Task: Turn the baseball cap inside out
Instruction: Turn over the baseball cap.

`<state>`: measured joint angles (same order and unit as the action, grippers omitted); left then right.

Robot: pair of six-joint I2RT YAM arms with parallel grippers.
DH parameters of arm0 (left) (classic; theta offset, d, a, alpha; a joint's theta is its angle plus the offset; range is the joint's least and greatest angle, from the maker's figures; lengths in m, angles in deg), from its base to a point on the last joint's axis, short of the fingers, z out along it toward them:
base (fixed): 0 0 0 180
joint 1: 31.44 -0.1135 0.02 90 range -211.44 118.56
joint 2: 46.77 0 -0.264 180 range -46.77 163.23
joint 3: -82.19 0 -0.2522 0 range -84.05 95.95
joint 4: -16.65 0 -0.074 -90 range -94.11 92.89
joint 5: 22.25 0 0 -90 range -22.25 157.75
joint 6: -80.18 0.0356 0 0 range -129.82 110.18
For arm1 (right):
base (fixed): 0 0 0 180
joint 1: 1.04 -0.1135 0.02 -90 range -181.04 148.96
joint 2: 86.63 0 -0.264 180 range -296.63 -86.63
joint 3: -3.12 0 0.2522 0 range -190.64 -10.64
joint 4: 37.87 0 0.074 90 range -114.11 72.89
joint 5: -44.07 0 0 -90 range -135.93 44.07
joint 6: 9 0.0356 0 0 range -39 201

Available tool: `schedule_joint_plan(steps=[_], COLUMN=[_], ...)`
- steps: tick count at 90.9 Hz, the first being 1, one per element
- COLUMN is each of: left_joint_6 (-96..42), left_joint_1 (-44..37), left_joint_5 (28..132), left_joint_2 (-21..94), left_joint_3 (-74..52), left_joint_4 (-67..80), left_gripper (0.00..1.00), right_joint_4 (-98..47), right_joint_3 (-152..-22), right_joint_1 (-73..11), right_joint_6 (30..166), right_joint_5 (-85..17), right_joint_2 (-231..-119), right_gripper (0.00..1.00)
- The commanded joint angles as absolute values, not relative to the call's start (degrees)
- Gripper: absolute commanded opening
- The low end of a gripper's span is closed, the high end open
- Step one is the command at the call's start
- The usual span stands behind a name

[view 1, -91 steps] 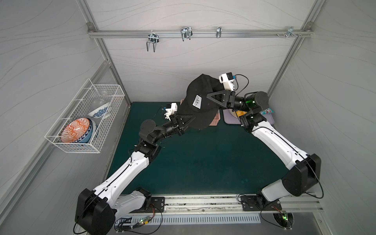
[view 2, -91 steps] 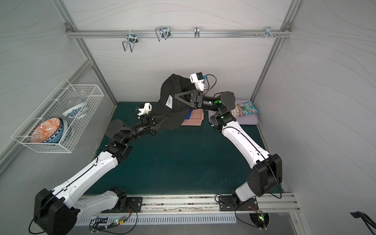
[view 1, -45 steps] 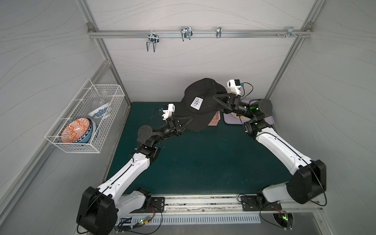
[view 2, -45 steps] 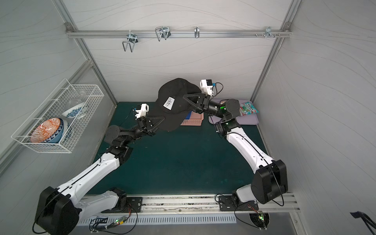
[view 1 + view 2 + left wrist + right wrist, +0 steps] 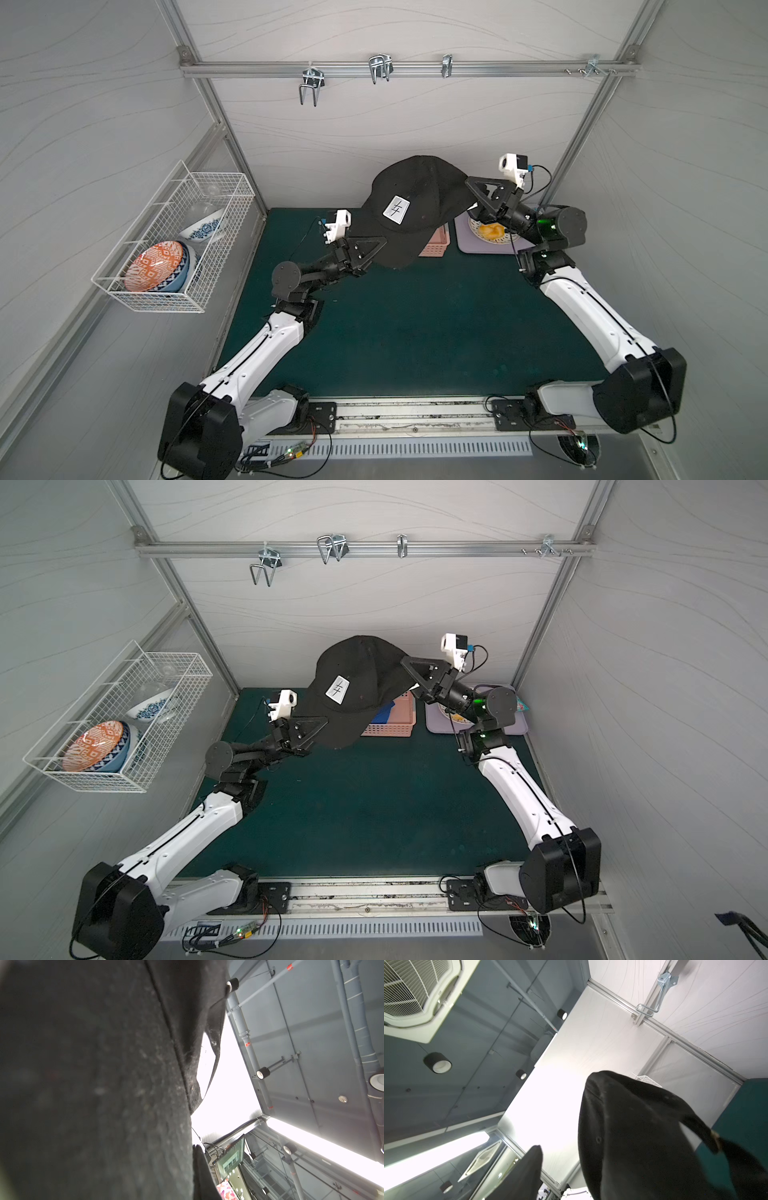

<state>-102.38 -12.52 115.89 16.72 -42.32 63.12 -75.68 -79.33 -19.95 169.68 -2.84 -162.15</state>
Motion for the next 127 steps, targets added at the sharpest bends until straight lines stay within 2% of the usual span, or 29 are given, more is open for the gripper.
schedule_joint_plan(steps=[1,16,23,38,59,63,73,77,83,93,102,113,119,127], left_joint_6=[-103.1,-106.1,-106.5,-103.4,-102.8,-102.3,-97.5,-92.2,-80.0,-57.1,-41.7,-31.3,-29.9,-30.0], left_joint_1=[-13.1,-13.1,-13.1,-13.0,-13.0,-13.0,-13.1,-13.1,-13.1,-12.8,-12.5,-11.5,-11.5,-11.2], left_joint_5=[117.3,113.0,112.2,109.9,104.5,105.2,110.7,113.5,118.0,119.9,119.2,116.6,116.7,117.8], left_joint_2=[16.2,18.6,19.8,21.3,22.8,22.5,19.2,16.4,12.0,6.8,5.7,5.3,5.1,5.0], left_joint_3=[-39.9,-38.7,-36.3,-30.5,-25.9,-26.1,-29.6,-31.1,-32.0,-29.7,-26.5,-25.2,-25.5,-26.0], left_joint_4=[69.8,77.9,80.3,81.2,83.3,82.0,74.2,68.5,52.1,21.3,3.1,-7.0,-7.6,-7.6], left_gripper=[0.0,0.0,0.0,0.0,0.0,0.0,0.0,0.0,0.0,0.0,0.0,0.0,0.0,0.0], right_joint_4=[-76.5,-66.9,-58.1,-39.9,-33.0,-32.1,-30.1,-29.3,-26.8,-13.7,-5.2,1.7,5.1,9.8], right_joint_3=[-80.0,-78.3,-78.9,-80.4,-78.2,-78.2,-77.0,-76.2,-75.4,-79.4,-83.8,-89.8,-93.1,-98.1], right_joint_1=[-19.3,-20.5,-22.7,-29.0,-29.5,-28.7,-24.7,-22.1,-18.9,-17.0,-17.0,-18.7,-21.1,-22.4], right_joint_6=[168.8,165.0,161.4,151.2,146.6,145.7,144.0,143.5,140.7,126.9,114.9,105.8,100.2,95.1], right_joint_5=[-6.4,-6.5,-5.4,-3.1,-3.3,-3.2,-3.6,-4.2,-5.0,-8.4,-11.7,-11.3,-13.0,-13.4], right_joint_2=[-161.3,-160.1,-160.0,-160.7,-158.2,-157.3,-153.9,-151.9,-149.2,-145.6,-144.5,-145.9,-147.0,-150.0], right_gripper=[0.5,0.14,0.01,0.0,0.0,0.06,0.66,0.79,0.89,0.96,0.98,0.95,0.95,0.88])
